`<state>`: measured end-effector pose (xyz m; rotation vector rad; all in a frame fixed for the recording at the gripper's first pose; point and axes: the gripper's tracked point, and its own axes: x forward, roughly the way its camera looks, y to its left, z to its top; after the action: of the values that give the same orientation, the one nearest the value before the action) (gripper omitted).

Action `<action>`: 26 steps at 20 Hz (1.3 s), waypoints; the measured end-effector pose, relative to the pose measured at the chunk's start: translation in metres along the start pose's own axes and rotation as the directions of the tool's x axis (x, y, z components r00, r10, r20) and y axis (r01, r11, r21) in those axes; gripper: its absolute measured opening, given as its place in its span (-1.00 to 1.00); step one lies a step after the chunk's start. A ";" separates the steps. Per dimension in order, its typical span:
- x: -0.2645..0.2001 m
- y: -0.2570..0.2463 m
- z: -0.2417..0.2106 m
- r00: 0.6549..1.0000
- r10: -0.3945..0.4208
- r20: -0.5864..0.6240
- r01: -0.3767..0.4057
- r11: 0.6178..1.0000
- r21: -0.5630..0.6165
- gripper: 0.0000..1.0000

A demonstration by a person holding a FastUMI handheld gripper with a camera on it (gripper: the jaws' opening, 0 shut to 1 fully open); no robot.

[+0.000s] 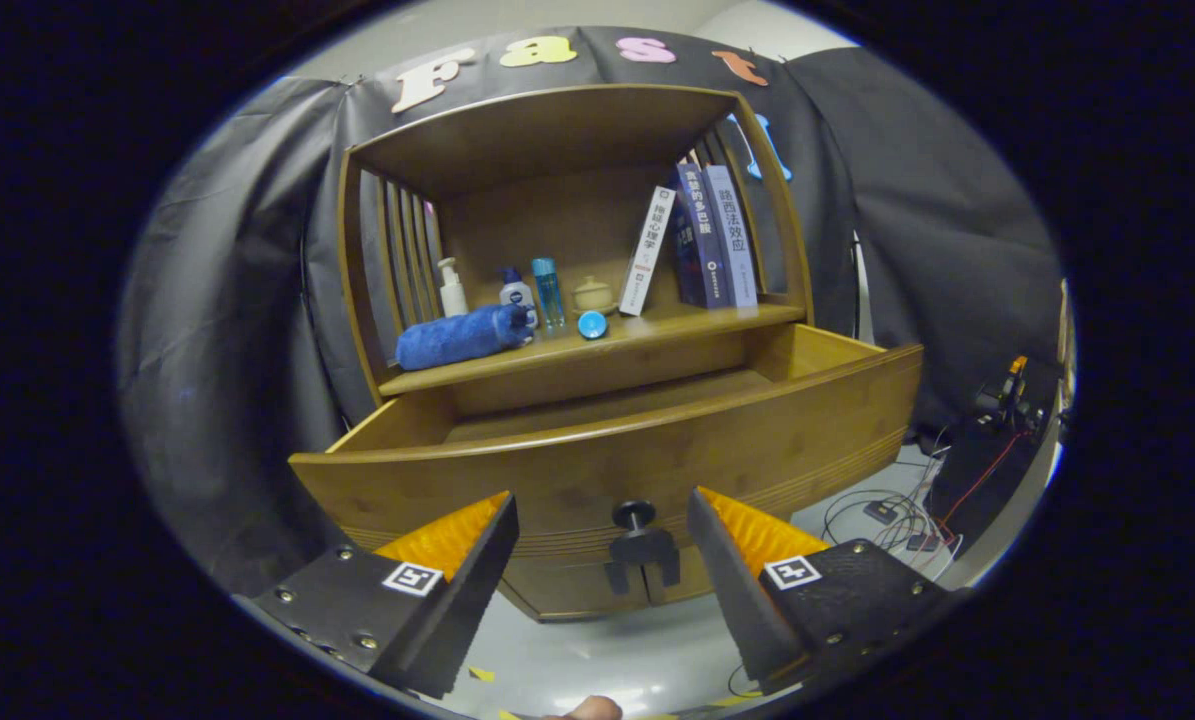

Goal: Pull open the drawer, take out the items inside it, and place them on the countertop above the cabinet.

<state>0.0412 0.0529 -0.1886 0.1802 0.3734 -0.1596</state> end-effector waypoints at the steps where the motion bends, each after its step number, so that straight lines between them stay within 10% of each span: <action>1: 0.005 0.000 0.002 1.000 0.005 0.003 -0.005 1.000 0.002 1.00; 26: 0.047 -0.009 0.035 0.991 0.094 0.096 -0.100 0.993 0.069 0.98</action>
<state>0.0947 0.0310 -0.1750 0.2625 0.2657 -0.0855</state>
